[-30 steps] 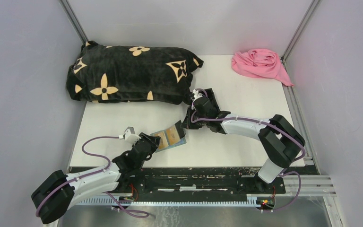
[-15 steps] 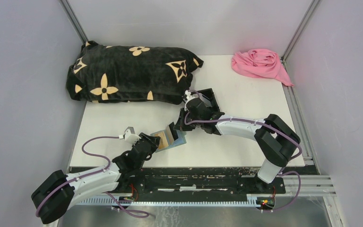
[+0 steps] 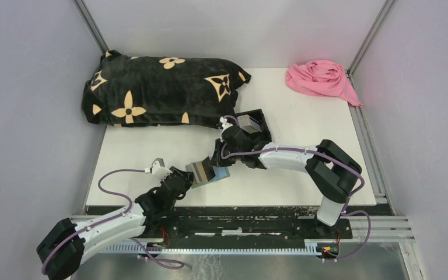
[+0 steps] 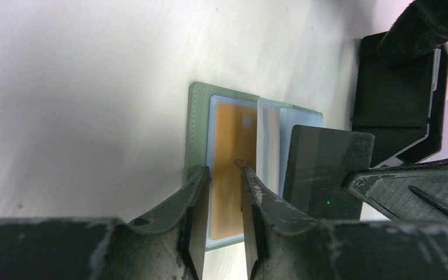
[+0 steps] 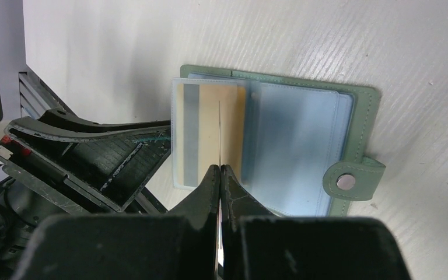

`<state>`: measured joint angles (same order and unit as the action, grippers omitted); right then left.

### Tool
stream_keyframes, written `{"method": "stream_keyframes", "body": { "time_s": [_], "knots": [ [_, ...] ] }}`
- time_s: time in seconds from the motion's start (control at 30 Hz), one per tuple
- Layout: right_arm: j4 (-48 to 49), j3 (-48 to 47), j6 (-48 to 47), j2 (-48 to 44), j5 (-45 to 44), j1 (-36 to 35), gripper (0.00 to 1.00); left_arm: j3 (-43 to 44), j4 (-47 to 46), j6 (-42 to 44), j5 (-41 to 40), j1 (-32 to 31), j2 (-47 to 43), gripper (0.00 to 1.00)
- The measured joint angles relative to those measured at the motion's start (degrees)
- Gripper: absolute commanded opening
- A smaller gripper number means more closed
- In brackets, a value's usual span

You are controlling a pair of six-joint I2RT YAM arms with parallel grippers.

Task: Put the credit cards into the card holder
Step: Turn over the card slot in the card holder.

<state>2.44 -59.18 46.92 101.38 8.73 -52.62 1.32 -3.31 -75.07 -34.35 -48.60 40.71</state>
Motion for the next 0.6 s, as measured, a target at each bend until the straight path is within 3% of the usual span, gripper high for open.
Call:
{"method": "stream_keyframes", "body": {
  "time_s": [0.2,0.33,0.6],
  "knots": [
    [0.0,-0.5,0.0,0.7,-0.1,-0.2,0.01,1.5,7.8,0.0,-0.3,0.0,-3.7,0.25],
    [0.1,-0.7,0.0,1.7,-0.2,-0.2,0.01,3.5,12.1,0.1,-1.2,0.0,-4.9,0.16],
    [0.1,-0.7,0.0,2.1,-0.2,-0.2,0.01,6.0,16.4,0.2,-2.4,0.0,-5.3,0.08]
  ]
}}
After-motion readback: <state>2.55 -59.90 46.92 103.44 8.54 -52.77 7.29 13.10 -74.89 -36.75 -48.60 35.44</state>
